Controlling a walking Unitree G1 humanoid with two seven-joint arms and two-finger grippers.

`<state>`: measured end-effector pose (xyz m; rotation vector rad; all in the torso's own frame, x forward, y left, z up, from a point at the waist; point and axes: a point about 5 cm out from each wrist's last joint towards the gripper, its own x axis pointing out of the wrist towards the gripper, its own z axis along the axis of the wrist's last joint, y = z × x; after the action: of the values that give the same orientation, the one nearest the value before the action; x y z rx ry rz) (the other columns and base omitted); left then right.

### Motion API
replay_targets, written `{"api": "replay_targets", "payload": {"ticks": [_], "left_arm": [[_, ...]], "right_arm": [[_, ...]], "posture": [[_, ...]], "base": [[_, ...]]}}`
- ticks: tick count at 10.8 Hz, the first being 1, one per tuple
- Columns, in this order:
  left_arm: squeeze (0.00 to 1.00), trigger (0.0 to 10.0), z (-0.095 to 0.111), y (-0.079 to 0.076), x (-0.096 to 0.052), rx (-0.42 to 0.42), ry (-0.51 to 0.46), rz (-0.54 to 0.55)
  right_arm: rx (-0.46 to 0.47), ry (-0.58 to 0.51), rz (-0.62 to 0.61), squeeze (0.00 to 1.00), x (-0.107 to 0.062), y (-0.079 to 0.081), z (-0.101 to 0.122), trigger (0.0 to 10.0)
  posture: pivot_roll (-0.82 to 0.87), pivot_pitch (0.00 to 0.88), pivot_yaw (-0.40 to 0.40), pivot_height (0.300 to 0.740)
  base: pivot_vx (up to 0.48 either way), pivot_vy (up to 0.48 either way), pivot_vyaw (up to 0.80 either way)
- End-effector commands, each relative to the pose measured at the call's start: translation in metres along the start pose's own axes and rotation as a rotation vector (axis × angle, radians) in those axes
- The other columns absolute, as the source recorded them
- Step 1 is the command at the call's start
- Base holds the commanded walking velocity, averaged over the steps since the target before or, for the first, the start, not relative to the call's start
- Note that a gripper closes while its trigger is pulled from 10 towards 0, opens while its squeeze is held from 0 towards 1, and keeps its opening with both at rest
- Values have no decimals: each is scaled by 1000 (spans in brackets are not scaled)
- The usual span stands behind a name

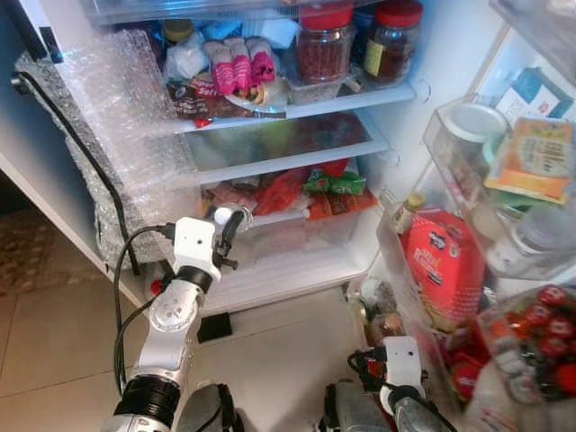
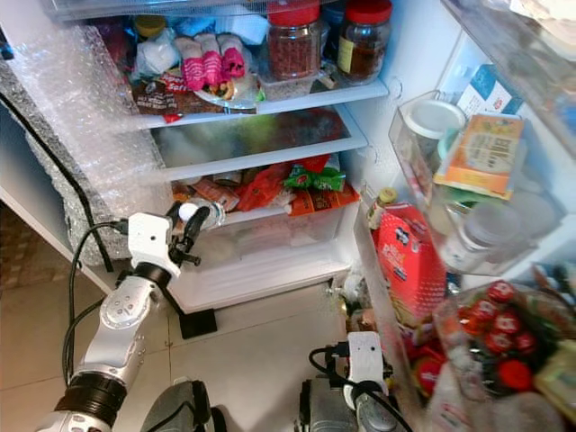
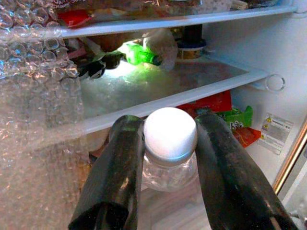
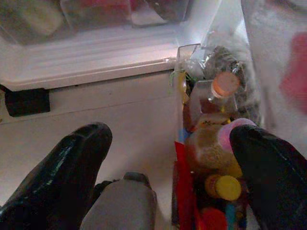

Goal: Restocking fridge

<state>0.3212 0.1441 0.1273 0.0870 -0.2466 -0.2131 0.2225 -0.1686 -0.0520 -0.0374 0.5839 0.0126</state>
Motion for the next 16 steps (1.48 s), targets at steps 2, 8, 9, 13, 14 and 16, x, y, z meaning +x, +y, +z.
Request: {"api": "replay_targets", "payload": {"ticks": [2,8,9,13,14,16], "left_arm": [[0,10000,1,-2,-2,-7,-4,-3],[0,10000,1,-3,-1,-11,-4,-7],[0,10000,1,-3,0,-10,-4,-8],[0,10000,1,-4,0,-5,-4,-15],[0,10000,1,-5,0,-4,-5,-20],[0,10000,0,-7,0,-1,-3,-28]], "right_arm": [[3,19,-2,0,-1,-1,-3,10000],[3,36,6,0,0,-1,-3,10000],[2,43,7,0,0,-1,-3,10000],[7,56,12,0,1,0,-3,10000],[9,59,11,0,1,0,-3,10000],[9,64,10,0,1,-1,-4,10000]], "posture": [[-183,173,-7,647],[-180,166,-7,647],[-179,167,-7,647],[-180,166,-5,647],[-181,165,-5,647],[-178,158,-4,647]], "base": [[0,0,0],[0,0,0],[0,0,0],[0,0,0],[247,0,0],[261,0,0]]}}
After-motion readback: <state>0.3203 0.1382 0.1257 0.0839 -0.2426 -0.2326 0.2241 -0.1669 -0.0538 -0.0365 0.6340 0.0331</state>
